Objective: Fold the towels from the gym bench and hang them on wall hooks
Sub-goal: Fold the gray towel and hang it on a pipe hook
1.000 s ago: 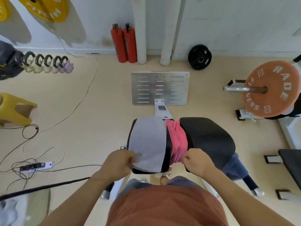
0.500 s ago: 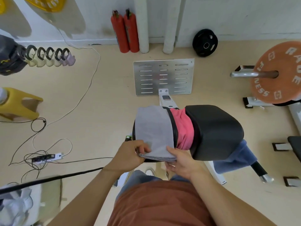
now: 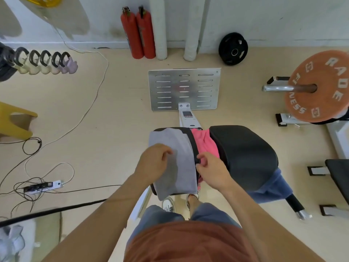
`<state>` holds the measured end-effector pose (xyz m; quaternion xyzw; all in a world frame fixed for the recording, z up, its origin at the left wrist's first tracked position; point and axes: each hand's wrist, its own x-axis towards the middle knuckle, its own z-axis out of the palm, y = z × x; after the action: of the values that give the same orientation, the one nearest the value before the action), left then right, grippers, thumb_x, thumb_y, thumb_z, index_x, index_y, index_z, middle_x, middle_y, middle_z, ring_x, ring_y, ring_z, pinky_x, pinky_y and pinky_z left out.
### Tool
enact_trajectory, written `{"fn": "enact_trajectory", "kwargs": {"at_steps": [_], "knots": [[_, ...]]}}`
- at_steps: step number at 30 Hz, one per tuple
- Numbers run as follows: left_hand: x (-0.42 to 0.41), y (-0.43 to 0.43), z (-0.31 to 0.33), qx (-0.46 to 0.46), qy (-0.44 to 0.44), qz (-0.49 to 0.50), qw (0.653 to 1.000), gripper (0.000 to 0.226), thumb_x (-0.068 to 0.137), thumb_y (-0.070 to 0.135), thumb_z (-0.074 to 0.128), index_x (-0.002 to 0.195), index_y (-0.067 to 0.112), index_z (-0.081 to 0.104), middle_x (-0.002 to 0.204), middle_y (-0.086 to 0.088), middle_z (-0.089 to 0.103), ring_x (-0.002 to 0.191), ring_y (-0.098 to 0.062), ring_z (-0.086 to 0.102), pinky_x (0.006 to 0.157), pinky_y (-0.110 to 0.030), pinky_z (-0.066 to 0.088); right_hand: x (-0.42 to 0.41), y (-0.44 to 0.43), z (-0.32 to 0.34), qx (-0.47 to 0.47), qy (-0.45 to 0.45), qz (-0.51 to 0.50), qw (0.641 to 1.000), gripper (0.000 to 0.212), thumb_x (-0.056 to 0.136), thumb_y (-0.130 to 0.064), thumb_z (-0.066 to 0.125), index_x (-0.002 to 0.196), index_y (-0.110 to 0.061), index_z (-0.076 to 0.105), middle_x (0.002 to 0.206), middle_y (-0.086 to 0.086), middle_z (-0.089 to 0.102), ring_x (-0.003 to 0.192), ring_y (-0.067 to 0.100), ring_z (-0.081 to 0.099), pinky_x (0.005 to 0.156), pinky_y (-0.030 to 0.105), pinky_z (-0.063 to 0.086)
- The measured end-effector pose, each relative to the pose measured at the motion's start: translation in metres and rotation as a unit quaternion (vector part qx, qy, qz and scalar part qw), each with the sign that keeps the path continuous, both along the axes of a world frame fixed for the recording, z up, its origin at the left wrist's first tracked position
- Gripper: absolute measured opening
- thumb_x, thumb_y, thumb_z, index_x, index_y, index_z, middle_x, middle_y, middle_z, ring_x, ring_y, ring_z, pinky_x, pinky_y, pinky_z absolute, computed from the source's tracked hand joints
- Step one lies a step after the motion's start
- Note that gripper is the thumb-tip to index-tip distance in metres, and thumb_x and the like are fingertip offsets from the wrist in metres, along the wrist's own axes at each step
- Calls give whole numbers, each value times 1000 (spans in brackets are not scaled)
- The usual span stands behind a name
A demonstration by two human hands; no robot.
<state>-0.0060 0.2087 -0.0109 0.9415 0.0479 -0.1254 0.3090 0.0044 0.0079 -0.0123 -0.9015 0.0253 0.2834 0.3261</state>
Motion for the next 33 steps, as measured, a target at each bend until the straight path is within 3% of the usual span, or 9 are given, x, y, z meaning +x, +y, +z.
{"fn": "enact_trajectory", "kwargs": {"at_steps": [3,5,10,12,14,18,25,29,33], "knots": [[63,-13,-4,-13,-8,24,1000,34,93,7,41,108,20,69,117,4,66,109,-17,58,94,-25,40,29,12,9,126,43,-44,990,43,91,-7,54,133,-15,49,115,-3,56,110,16,55,87,20,44],[101,-26,-14,8,30,-12,999,35,91,5,42,112,18,67,117,-1,66,111,-22,57,96,-32,43,42,19,8,190,92,-65,975,48,92,-1,51,137,-13,41,120,-2,51,102,9,54,75,8,44],[140,-43,-47,203,199,-164,945,43,87,11,43,130,13,46,123,-11,55,121,-30,40,88,-38,41,64,20,-11,217,163,-84,959,58,91,-2,54,143,-16,32,132,-1,47,106,10,51,81,16,43],[147,-41,-57,213,228,-176,934,45,88,15,44,133,14,42,125,-11,55,122,-30,39,87,-38,41,72,18,-17,220,183,-91,954,57,92,-5,54,143,-19,33,131,-6,47,104,6,49,71,9,43],[152,-38,-59,207,194,-170,944,42,85,15,48,128,16,48,121,-10,58,116,-29,45,87,-37,44,79,18,-21,215,185,-91,955,55,92,-6,54,142,-21,35,124,-11,48,90,-5,50,61,6,42],[154,-28,-48,136,119,-101,978,30,77,10,54,97,24,71,103,-1,66,99,-23,57,81,-31,48,95,22,-27,206,186,-81,957,60,91,-11,58,145,-20,32,144,-5,44,104,4,51,85,18,40],[157,-22,-37,-58,81,35,994,27,70,0,51,69,24,63,77,10,62,76,-10,55,65,-13,38,110,37,-49,162,175,-125,963,61,73,-35,78,126,-19,53,105,3,66,94,16,64,83,30,53],[148,-32,-59,-7,111,-40,993,18,77,7,53,87,20,60,89,-1,57,84,-21,57,68,-25,38,102,42,-61,75,94,-115,986,12,84,-22,64,92,-14,62,73,-3,60,67,17,56,56,27,43],[130,-26,-61,-25,123,-3,992,40,78,8,61,115,21,54,103,0,43,90,-19,54,78,-21,37,97,46,-58,10,28,-74,997,20,91,-29,58,100,-14,50,83,5,62,75,26,60,61,35,43]]}}
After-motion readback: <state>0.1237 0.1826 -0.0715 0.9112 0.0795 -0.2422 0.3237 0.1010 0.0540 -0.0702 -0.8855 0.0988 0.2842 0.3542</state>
